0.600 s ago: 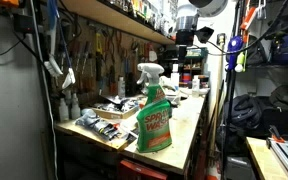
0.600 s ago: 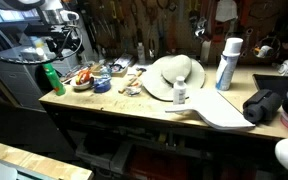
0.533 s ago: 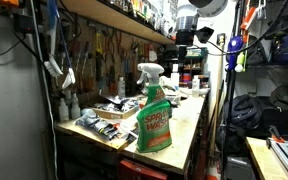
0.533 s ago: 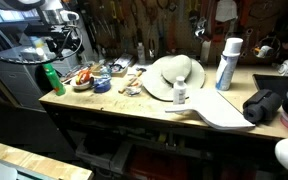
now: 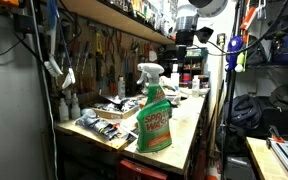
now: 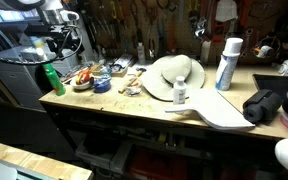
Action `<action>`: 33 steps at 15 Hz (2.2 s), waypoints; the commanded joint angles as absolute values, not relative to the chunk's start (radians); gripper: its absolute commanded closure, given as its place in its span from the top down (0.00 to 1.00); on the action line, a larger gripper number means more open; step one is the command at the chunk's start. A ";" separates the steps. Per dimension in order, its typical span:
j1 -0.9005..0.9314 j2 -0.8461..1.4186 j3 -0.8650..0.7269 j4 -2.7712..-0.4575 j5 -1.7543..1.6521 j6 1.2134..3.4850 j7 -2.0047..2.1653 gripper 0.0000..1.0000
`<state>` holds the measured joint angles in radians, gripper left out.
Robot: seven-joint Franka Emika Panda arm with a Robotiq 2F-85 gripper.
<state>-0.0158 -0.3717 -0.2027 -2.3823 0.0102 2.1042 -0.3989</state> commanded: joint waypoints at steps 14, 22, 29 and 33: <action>-0.104 -0.137 -0.052 -2.408 -0.065 2.334 0.350 1.00; -0.112 -0.065 -0.034 -2.395 -0.097 2.437 0.521 1.00; -0.101 0.019 -0.050 -2.364 -0.158 2.467 0.691 0.98; -0.090 0.052 -0.055 -2.350 -0.135 2.502 0.705 0.83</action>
